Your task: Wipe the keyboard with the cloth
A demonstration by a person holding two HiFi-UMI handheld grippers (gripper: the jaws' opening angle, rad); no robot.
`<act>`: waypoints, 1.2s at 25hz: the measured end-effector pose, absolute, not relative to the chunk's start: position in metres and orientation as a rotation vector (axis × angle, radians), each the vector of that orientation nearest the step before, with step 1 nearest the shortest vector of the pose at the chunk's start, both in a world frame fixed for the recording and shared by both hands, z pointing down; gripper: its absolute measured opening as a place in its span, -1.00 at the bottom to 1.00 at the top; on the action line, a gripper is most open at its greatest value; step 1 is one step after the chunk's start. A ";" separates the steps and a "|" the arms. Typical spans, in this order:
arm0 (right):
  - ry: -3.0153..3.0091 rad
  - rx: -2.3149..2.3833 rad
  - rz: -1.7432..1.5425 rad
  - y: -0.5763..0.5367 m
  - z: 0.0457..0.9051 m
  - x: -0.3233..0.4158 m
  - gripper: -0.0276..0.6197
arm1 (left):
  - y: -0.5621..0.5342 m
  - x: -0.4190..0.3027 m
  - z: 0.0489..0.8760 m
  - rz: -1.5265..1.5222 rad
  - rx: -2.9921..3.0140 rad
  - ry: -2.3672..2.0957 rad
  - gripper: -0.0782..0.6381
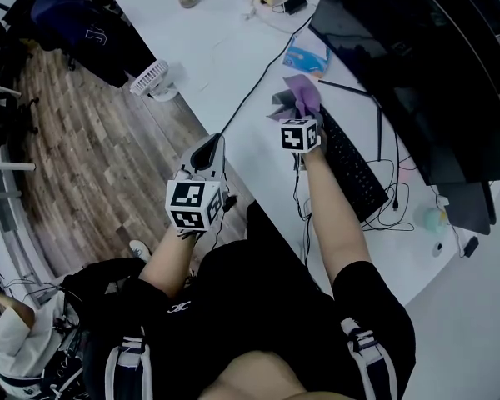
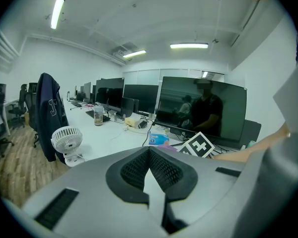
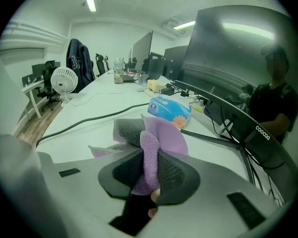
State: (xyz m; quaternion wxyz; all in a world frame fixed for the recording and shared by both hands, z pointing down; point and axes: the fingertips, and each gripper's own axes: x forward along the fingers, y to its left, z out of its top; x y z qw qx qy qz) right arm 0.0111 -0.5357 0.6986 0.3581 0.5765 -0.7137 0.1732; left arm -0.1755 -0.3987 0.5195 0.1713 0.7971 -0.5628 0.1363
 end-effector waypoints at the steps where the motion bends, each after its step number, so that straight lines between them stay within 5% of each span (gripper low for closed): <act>1: -1.839 1.484 0.451 -0.535 0.698 0.011 -0.62 | -0.399 -0.177 0.518 0.383 2.263 -1.599 -0.74; 30: -1.699 1.658 0.621 -0.445 0.697 0.107 -0.62 | -0.354 -0.142 0.489 0.325 2.392 -1.522 -0.74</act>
